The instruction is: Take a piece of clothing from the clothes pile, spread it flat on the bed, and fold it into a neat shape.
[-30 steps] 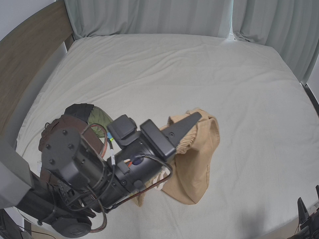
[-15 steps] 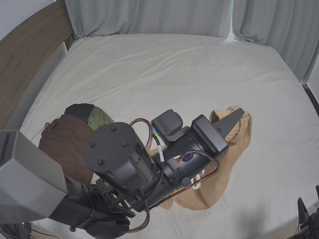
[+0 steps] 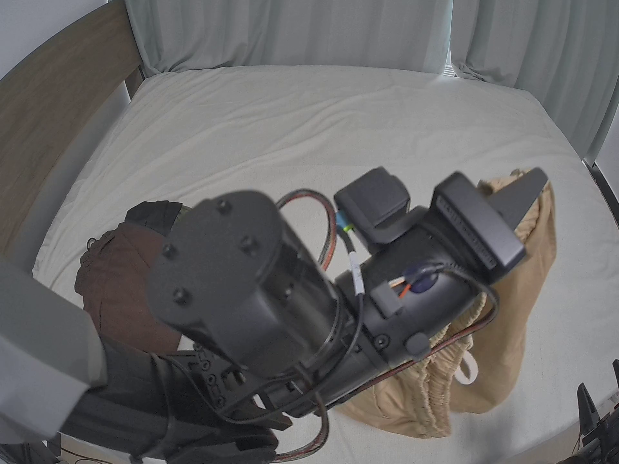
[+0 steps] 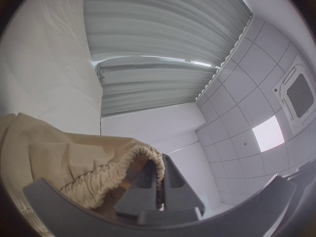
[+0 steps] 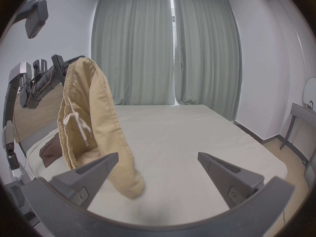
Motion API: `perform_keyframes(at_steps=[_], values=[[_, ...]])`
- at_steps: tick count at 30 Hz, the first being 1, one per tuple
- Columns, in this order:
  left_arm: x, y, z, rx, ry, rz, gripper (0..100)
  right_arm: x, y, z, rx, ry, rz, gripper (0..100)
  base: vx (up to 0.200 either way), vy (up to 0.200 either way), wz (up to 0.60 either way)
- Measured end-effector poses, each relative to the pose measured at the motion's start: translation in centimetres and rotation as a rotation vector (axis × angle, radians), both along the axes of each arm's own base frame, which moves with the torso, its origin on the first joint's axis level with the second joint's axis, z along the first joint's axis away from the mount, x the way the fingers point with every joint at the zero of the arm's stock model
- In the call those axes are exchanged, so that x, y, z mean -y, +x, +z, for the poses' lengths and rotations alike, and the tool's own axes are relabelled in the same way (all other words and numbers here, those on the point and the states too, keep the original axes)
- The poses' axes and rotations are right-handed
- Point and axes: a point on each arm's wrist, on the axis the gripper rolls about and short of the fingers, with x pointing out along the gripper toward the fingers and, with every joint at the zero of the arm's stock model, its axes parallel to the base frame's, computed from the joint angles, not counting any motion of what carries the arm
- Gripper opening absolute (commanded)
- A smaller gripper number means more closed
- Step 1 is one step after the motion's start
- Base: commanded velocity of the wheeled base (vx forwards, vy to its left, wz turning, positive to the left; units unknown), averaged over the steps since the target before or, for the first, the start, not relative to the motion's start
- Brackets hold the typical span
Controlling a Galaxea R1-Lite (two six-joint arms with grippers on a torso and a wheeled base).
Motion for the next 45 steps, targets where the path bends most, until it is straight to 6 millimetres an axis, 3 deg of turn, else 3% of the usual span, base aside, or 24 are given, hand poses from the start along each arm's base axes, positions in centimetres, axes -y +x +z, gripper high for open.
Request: perform_keyframes(at_steps=[5, 8, 13, 25, 45], values=[[0.0, -0.3, 2.1, -0.030, -0.068, -0.028, 0, 0.0, 0.0, 0.0, 0.000, 0.000, 0.001, 100, 0.000, 0.000, 0.00], [-0.5, 0.1, 2.0, -0.037, -0.063, -0.013, 0, 0.0, 0.0, 0.0, 0.000, 0.000, 0.001, 100, 0.000, 0.000, 0.00], [-2.5, 1.7, -0.5, -0.070, 0.017, 0.055, 0, 0.0, 0.0, 0.0, 0.000, 0.000, 0.001, 100, 0.000, 0.000, 0.00], [-10.2, 6.5, -7.0, -0.024, 0.251, 0.265, 0, 0.0, 0.0, 0.0, 0.000, 0.000, 0.001, 100, 0.000, 0.000, 0.00], [-18.3, 10.7, -11.8, -0.093, 0.464, 0.568, 0, 0.0, 0.0, 0.0, -0.001, -0.001, 0.001, 100, 0.000, 0.000, 0.00]])
